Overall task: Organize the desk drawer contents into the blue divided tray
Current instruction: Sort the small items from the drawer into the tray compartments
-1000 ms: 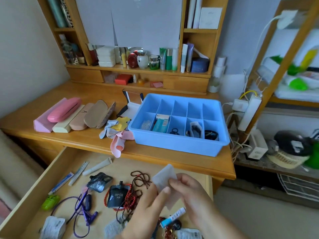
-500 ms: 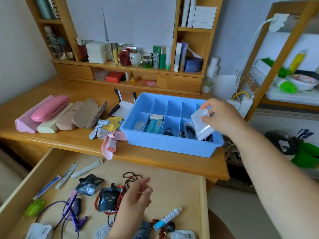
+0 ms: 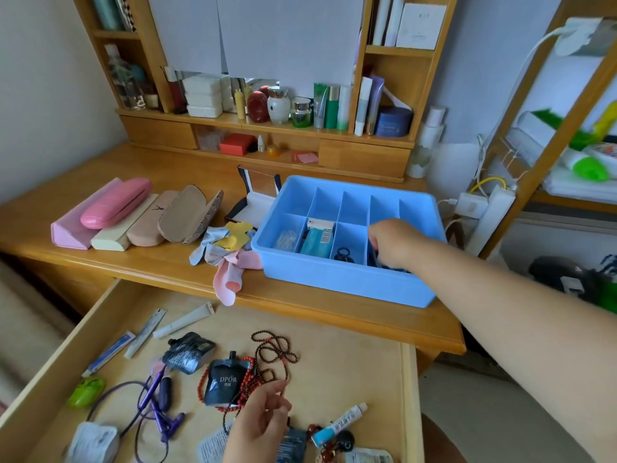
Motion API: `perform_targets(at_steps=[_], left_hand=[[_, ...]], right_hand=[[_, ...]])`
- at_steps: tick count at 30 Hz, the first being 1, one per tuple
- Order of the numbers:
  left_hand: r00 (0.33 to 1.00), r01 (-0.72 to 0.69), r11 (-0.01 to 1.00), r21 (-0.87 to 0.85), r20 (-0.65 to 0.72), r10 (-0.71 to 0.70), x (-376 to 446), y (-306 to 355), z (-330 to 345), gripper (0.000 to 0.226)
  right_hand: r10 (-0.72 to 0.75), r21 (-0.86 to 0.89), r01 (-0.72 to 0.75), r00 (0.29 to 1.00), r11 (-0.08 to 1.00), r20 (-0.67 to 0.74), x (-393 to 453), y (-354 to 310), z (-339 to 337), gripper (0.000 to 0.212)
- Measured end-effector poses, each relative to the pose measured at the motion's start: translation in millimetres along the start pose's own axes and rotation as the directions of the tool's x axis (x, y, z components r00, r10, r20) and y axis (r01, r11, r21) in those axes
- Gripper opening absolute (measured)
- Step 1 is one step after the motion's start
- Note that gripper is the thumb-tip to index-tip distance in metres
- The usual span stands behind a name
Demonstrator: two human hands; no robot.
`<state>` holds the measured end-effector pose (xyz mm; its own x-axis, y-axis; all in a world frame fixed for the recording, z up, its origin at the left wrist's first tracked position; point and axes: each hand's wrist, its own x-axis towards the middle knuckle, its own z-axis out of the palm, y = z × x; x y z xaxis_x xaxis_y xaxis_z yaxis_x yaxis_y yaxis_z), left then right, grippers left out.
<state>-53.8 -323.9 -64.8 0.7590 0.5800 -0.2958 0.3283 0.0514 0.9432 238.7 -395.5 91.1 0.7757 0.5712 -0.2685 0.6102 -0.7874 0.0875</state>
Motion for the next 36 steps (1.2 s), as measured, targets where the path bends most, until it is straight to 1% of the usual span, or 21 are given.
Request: perform_targets(at_steps=[3,4,5,6,7,9,10,11,13,15,17,18,19,20,22,24,27,30,32,34,36], left_hand=[[1.000,-0.004,1.000,0.006,0.013,0.004,2,2,5,0.033],[1.000,-0.014,1.000,0.016,0.025,0.014,2,6,6,0.034],[0.999,-0.032,0.999,0.028,0.041,0.031,3,11,7,0.034],[0.997,-0.059,0.998,0.036,0.050,0.058,5,18,8,0.034],[0.994,-0.097,0.995,0.037,0.049,0.095,8,26,8,0.034],[0.983,-0.182,0.983,0.029,0.027,0.182,18,46,7,0.032],[0.977,-0.214,0.977,0.022,0.019,0.214,24,58,7,0.031],[0.971,-0.237,0.972,0.002,0.024,0.237,29,71,9,0.030],[0.971,-0.219,0.967,-0.130,0.069,0.230,37,95,20,0.027],[0.985,-0.067,0.938,-0.340,0.126,0.116,45,118,38,0.022],[0.983,0.127,0.842,-0.524,0.181,-0.035,54,135,57,0.019],[0.977,0.184,0.800,-0.571,0.194,-0.087,58,142,65,0.019],[0.975,0.207,0.778,-0.594,0.188,-0.115,61,146,72,0.019],[0.977,0.206,0.769,-0.605,0.171,-0.127,64,150,77,0.018],[0.983,0.183,0.773,-0.607,0.134,-0.127,67,154,84,0.013],[0.985,0.171,0.794,-0.583,0.113,-0.129,68,157,87,0.008],[0.987,0.156,0.845,-0.511,0.100,-0.122,68,157,92,0.011],[0.987,0.145,0.871,-0.469,0.132,-0.093,65,155,93,0.011],[0.985,0.143,0.889,-0.434,0.150,-0.085,66,156,89,0.012],[0.984,0.141,0.915,-0.379,0.156,-0.087,74,162,84,0.012],[0.987,0.129,0.936,-0.328,0.131,-0.090,88,170,76,0.009]], right_hand=[[-0.048,-0.081,0.047,0.999,0.996,-0.004,-3,5,10,0.020],[-0.078,-0.072,0.077,0.997,0.994,-0.007,-3,9,8,0.019],[-0.102,-0.022,0.101,0.994,0.995,-0.035,-2,16,4,0.020],[-0.100,0.069,0.107,0.990,0.992,-0.105,-3,25,-1,0.020],[-0.060,0.189,0.101,0.975,0.977,-0.215,-4,36,-6,0.019],[0.122,0.418,0.084,0.889,0.905,-0.442,-4,66,-12,0.009],[0.211,0.480,0.059,0.848,0.875,-0.487,-2,83,-11,0.007],[0.260,0.502,0.020,0.837,0.865,-0.482,0,97,-8,0.009],[0.262,0.459,-0.053,0.877,0.887,-0.403,10,118,1,0.025],[0.208,0.342,-0.077,0.906,0.937,-0.368,26,123,5,0.043],[0.133,0.187,-0.068,0.922,0.980,-0.362,48,119,0,0.053],[0.098,0.130,-0.056,0.933,0.990,-0.346,60,114,-4,0.055],[0.072,0.121,-0.035,0.945,0.992,-0.320,71,108,-8,0.055],[0.046,0.158,-0.001,0.958,0.987,-0.284,82,101,-11,0.053],[-0.015,0.298,0.079,0.977,0.951,-0.213,102,90,-13,0.047],[-0.034,0.356,0.112,0.975,0.928,-0.220,114,84,-9,0.044],[0.028,0.384,0.092,0.955,0.919,-0.296,115,92,3,0.039],[0.107,0.419,0.042,0.940,0.907,-0.325,96,111,14,0.029],[0.157,0.386,-0.017,0.929,0.922,-0.334,78,129,20,0.020],[0.171,0.321,-0.067,0.935,0.945,-0.311,59,147,23,0.012],[0.172,0.303,-0.099,0.959,0.948,-0.224,40,161,24,0.029]])
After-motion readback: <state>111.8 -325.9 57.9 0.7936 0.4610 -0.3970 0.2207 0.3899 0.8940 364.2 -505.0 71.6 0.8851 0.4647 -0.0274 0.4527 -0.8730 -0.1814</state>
